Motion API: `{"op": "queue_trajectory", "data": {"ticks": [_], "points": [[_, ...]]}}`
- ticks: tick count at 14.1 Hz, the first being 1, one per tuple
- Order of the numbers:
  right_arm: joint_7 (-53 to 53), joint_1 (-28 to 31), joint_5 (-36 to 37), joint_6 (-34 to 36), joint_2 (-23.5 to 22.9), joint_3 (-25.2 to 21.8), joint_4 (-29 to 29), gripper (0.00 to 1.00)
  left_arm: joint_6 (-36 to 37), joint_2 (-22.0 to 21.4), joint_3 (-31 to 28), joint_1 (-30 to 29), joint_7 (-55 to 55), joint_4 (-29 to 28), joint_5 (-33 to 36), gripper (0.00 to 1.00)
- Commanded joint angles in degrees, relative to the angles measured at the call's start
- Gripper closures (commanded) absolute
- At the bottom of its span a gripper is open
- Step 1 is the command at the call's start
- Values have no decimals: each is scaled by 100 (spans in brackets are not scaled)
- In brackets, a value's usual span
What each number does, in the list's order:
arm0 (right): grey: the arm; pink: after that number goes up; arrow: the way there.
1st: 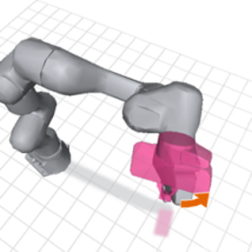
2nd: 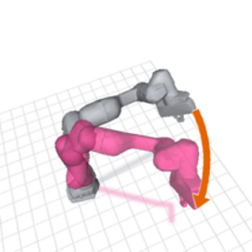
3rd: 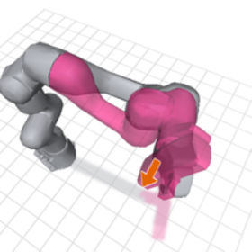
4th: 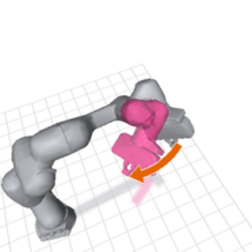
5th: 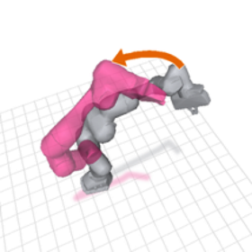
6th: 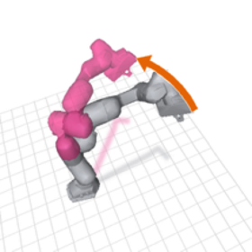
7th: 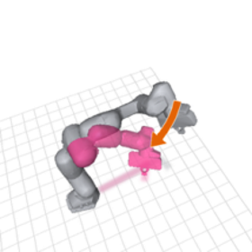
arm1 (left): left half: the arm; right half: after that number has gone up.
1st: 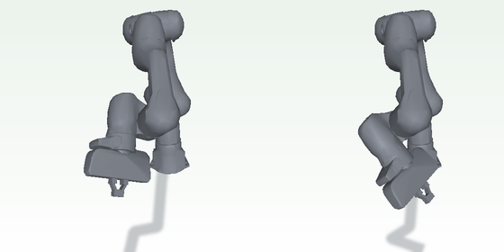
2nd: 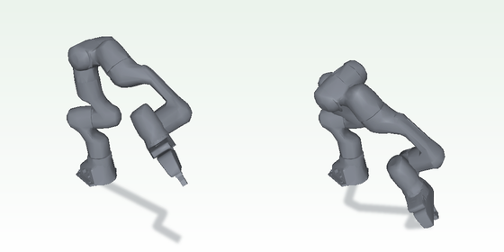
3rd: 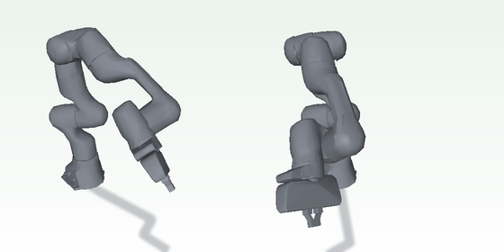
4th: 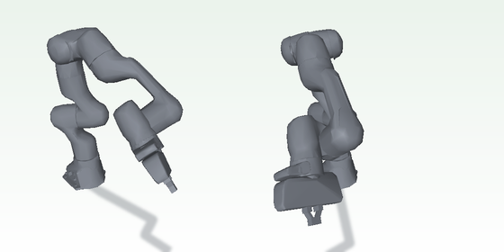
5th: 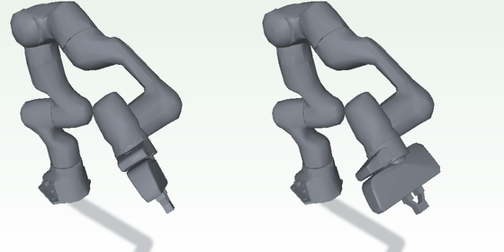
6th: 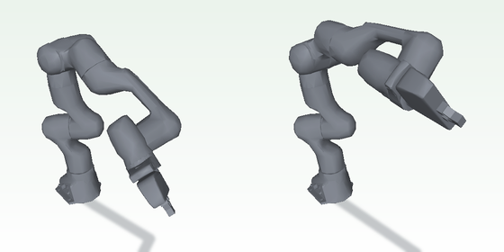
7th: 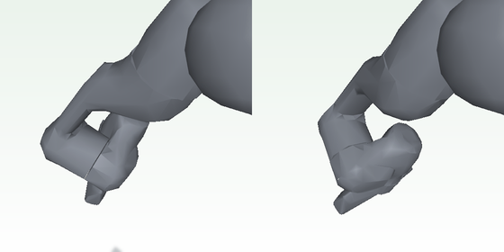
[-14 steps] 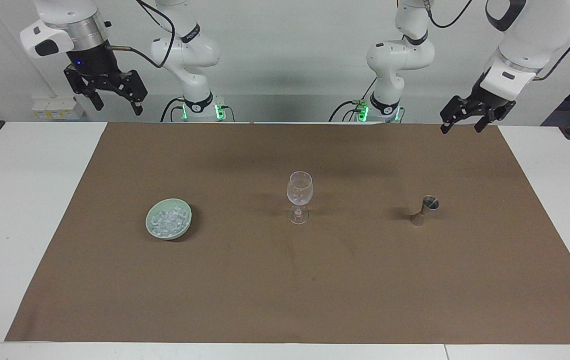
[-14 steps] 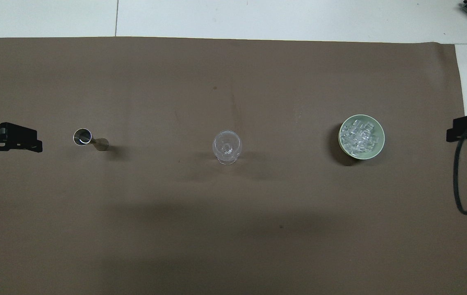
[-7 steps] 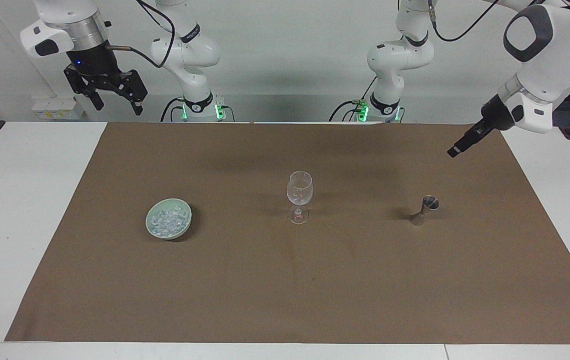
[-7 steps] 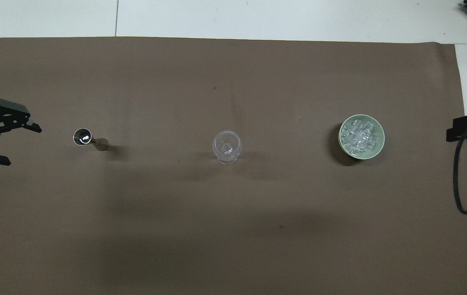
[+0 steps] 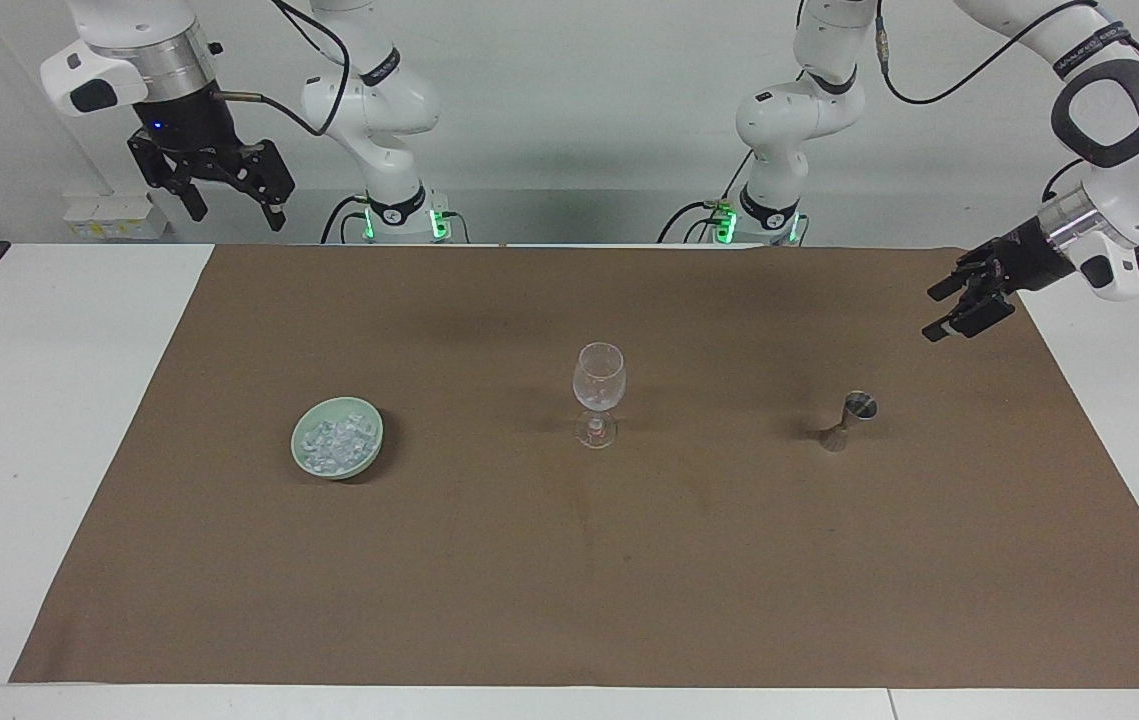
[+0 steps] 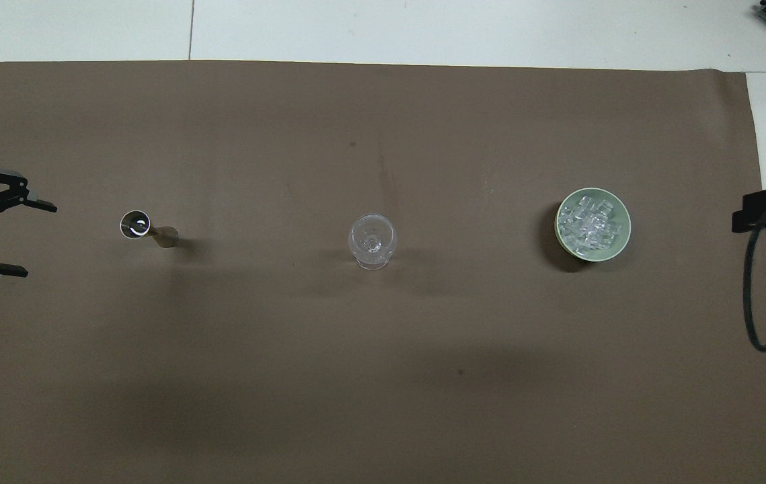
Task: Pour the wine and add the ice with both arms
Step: 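Open the left gripper beside the small dark bottle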
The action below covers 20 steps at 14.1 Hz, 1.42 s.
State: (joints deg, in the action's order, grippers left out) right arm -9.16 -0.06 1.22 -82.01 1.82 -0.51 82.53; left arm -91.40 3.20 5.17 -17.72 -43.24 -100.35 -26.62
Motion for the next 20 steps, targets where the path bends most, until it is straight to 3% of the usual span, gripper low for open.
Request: {"op": "queue_trajectory", "data": {"ticks": [1, 8, 20], "points": [[81, 50, -69, 1, 143, 25, 159, 0, -142, 136, 54, -214, -132, -239, -317, 0], [81, 50, -69, 1, 143, 25, 159, 0, -650, 866, 63, -556, -712, -239, -932, 0], [81, 50, -69, 10, 143, 25, 159, 0, -757, 954, 63, -521, -765, -248, -933, 0]]}}
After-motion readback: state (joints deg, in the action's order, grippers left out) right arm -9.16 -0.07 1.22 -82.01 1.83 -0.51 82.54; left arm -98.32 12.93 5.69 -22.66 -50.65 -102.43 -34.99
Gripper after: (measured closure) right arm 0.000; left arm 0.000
